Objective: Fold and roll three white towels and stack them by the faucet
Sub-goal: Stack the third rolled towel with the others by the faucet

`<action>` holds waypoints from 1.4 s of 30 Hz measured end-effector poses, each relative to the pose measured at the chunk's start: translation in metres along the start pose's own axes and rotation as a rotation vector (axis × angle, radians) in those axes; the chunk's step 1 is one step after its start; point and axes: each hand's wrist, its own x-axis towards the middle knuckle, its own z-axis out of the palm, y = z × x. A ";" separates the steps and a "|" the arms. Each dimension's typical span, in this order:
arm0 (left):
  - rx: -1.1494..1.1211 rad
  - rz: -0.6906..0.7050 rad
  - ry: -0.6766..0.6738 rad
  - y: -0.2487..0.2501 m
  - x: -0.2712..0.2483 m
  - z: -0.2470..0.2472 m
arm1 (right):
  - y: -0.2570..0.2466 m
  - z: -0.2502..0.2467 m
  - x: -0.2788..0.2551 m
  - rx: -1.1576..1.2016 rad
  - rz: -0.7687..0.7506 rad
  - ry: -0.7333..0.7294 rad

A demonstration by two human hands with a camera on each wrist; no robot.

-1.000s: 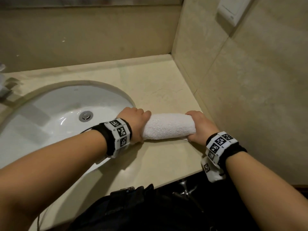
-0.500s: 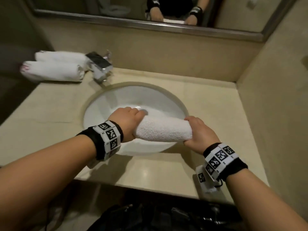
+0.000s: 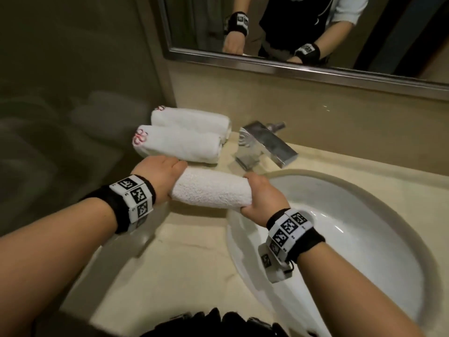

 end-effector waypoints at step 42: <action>-0.061 -0.324 0.000 -0.079 0.020 0.062 | -0.082 -0.010 0.170 -0.086 0.349 -0.144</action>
